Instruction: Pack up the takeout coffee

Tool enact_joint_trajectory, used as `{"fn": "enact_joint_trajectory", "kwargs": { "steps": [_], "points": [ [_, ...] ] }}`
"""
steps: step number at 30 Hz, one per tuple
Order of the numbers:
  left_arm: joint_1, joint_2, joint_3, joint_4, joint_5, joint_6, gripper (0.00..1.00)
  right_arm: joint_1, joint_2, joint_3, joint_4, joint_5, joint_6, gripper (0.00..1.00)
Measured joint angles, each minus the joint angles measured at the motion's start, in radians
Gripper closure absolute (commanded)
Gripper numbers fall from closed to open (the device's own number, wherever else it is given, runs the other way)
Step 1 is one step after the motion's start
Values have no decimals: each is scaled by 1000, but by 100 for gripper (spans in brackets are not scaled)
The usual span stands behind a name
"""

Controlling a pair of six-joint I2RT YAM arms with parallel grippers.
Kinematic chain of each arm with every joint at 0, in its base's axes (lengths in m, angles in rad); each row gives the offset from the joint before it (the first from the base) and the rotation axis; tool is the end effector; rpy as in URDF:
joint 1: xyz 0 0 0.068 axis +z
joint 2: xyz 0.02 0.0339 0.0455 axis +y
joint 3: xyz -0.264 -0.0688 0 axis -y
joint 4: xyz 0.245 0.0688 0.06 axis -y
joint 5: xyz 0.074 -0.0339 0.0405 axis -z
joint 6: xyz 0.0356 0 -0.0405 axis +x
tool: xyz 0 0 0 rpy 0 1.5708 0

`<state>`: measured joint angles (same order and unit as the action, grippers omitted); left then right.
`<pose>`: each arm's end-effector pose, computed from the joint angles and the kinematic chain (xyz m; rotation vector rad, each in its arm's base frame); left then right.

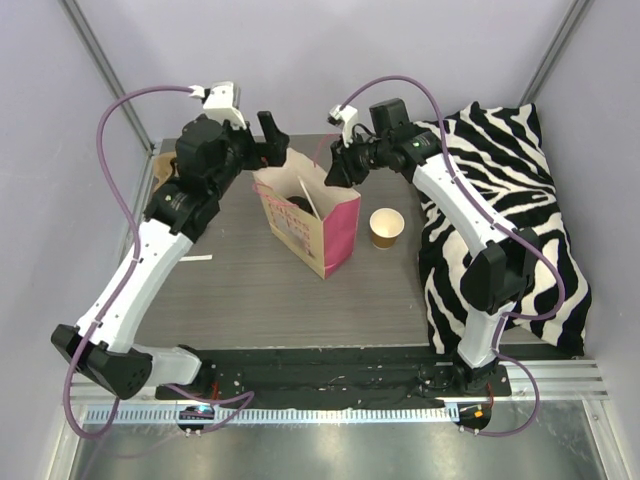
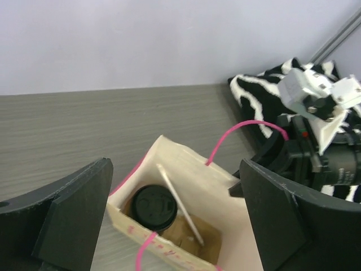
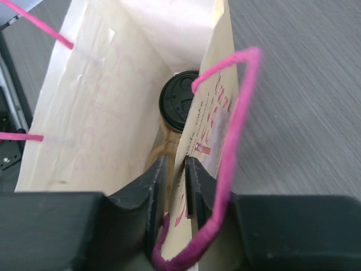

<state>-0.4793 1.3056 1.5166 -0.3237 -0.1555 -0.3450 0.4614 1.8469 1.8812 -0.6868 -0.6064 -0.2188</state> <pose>0.2566 -0.1271 0.4660 -0.0040 1.7057 -0.4874 0.3642 0.2037 0.3732 -1.0436 1.9400 0.8063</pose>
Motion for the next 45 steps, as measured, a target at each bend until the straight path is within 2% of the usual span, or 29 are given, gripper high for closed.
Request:
{"fn": "enact_joint_trajectory", "kwargs": {
  "steps": [2,6,9,13,15,19,27,33,40,45],
  "points": [
    [26,15,41,-62,15,13,0,0,0,0,-8,-19,-14,82],
    [135,69,134,-204,65,11,1,0,0,1,-34,-42,-23,59],
    [200,122,200,-294,107,13,0,0,6,14,-55,-47,-23,48],
    [274,187,275,-443,184,49,0,0,11,40,-69,-47,-13,36],
    [304,222,324,-517,214,85,0,0,11,53,-71,-47,-5,27],
    [376,269,387,-628,271,139,0,-1,7,62,-71,-43,18,18],
    [515,373,532,-791,374,211,0,-24,-64,62,-80,-23,105,15],
    [534,402,541,-871,433,259,0,-89,-212,20,-63,19,175,13],
    [534,435,521,-946,473,323,0,-182,-458,-221,-16,101,267,14],
    [534,380,318,-927,468,371,0,-222,-607,-448,5,177,303,13]
  ]
}}
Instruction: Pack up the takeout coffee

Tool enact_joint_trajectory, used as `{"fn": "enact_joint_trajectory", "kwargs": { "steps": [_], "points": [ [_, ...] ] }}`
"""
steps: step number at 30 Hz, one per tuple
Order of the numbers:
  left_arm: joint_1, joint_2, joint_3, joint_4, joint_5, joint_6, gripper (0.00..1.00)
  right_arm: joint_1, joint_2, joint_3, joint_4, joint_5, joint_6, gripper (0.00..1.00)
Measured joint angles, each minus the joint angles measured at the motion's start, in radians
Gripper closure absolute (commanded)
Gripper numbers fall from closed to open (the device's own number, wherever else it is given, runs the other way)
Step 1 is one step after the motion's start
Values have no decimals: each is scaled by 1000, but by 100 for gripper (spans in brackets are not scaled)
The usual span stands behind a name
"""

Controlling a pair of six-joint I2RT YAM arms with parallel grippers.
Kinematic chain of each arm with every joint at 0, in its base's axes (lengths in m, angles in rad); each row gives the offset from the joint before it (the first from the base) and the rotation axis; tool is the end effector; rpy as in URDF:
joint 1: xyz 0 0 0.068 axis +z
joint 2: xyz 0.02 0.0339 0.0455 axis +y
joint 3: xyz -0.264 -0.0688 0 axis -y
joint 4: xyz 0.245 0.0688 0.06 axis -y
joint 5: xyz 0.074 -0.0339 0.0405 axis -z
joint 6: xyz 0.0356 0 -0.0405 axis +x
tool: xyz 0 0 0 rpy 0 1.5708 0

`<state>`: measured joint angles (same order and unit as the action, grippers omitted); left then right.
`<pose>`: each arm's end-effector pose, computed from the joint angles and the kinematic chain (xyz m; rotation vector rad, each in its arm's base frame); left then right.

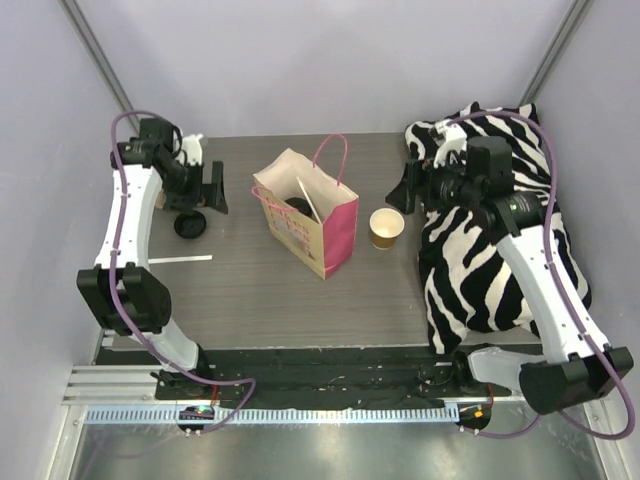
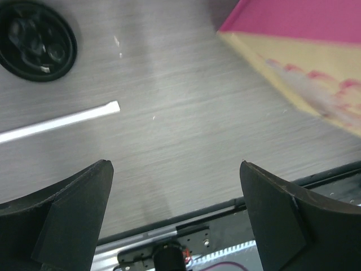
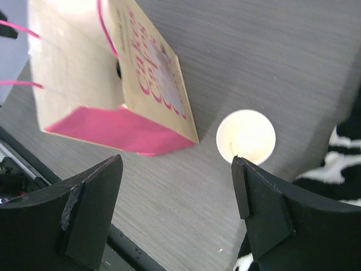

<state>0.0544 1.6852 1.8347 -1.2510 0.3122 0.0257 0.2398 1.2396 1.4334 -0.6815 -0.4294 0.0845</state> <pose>0.3324 0.0071 0.3754 0.0613 2.6368 -0.3892 0.2461 0.0754 0.4194 -0.4279 2.0268 0.6415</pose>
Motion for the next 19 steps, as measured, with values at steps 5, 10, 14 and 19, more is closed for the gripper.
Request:
{"fn": "enact_joint_trajectory", "kwargs": {
  "steps": [5,10,14,19],
  "points": [
    [-25,-101,-256,40,-57,42,0,-8,-127,-182,31,65,9,13],
    [-80,-217,-480,109,-85,67,0,-10,-250,-343,55,112,20,13],
    [-91,-317,-612,153,-92,66,0,-13,-331,-426,66,136,27,12],
    [-92,-411,-682,172,-95,68,0,-21,-399,-478,77,147,43,12]
  ]
}}
